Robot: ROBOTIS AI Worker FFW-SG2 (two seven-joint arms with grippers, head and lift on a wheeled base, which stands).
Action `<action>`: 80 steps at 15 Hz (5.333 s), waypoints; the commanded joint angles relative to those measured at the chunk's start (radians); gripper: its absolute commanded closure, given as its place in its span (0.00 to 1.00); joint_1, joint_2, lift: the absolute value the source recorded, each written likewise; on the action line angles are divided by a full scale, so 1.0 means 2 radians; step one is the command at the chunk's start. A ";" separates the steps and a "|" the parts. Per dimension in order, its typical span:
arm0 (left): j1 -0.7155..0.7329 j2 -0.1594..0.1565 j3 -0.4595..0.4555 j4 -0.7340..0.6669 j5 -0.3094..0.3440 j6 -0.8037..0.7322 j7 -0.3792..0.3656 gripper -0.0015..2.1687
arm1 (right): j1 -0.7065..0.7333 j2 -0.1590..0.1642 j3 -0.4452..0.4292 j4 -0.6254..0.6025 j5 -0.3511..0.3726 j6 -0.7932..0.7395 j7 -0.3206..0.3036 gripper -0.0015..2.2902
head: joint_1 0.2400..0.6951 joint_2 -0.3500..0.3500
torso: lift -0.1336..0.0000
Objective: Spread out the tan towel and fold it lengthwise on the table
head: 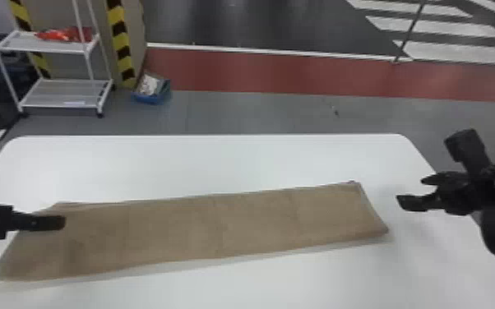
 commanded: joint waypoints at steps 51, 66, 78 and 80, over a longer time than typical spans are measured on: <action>0.265 0.003 -0.335 -0.301 -0.191 0.035 0.304 0.88 | -0.041 -0.013 0.006 0.064 0.009 -0.028 -0.010 0.10 | 1.00 0.08 | 0.07; 0.177 0.004 -0.221 -0.179 -0.193 -0.075 0.349 0.00 | -0.011 -0.004 0.006 0.003 0.000 -0.003 0.016 0.10 | 1.00 0.28 | 0.07; 0.161 0.005 -0.174 -0.141 -0.197 -0.115 0.369 0.01 | 0.019 0.038 0.055 -0.072 -0.010 0.067 0.049 0.10 | 1.00 0.50 | 0.07; 0.166 0.005 -0.173 -0.153 -0.195 -0.115 0.369 0.01 | 0.020 0.043 0.065 -0.069 -0.009 0.067 0.048 0.10 | 1.00 0.52 | 0.07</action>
